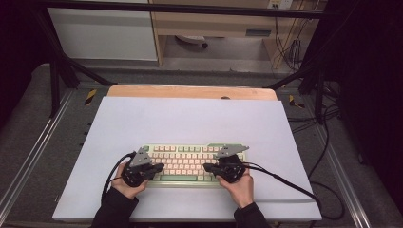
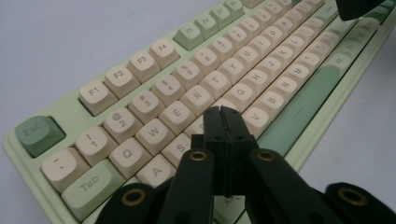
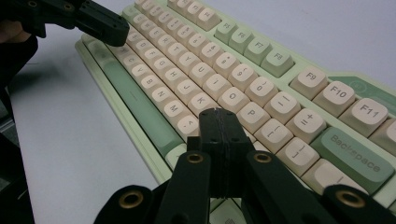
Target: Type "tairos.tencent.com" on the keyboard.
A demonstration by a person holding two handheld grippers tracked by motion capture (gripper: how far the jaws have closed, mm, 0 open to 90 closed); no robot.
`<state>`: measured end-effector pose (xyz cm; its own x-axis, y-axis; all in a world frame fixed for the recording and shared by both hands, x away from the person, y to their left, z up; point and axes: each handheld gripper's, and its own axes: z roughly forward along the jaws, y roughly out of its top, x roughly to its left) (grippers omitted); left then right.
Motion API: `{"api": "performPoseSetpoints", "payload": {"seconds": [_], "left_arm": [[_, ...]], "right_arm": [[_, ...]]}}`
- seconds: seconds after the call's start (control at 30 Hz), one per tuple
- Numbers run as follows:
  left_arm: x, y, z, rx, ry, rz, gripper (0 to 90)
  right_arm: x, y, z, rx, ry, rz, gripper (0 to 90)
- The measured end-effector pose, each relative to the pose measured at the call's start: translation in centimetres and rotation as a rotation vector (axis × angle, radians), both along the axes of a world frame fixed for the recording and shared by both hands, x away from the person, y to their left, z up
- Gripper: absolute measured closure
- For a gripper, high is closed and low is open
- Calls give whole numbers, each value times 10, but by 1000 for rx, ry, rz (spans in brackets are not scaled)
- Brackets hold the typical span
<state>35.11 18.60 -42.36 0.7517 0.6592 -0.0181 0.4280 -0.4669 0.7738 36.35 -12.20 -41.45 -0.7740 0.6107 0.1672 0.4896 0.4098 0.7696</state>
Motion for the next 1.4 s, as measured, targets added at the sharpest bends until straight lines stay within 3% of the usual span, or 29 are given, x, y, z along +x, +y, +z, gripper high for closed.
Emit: {"api": "performPoseSetpoints", "payload": {"seconds": [0.8,1.4], "left_arm": [[-1,-12,-8,23,11,-31,900],[-1,6,2,-10,-7,1,900]], "right_arm": [[0,1,-1,-4,2,5,900],[0,1,0,14,5,9,900]]}}
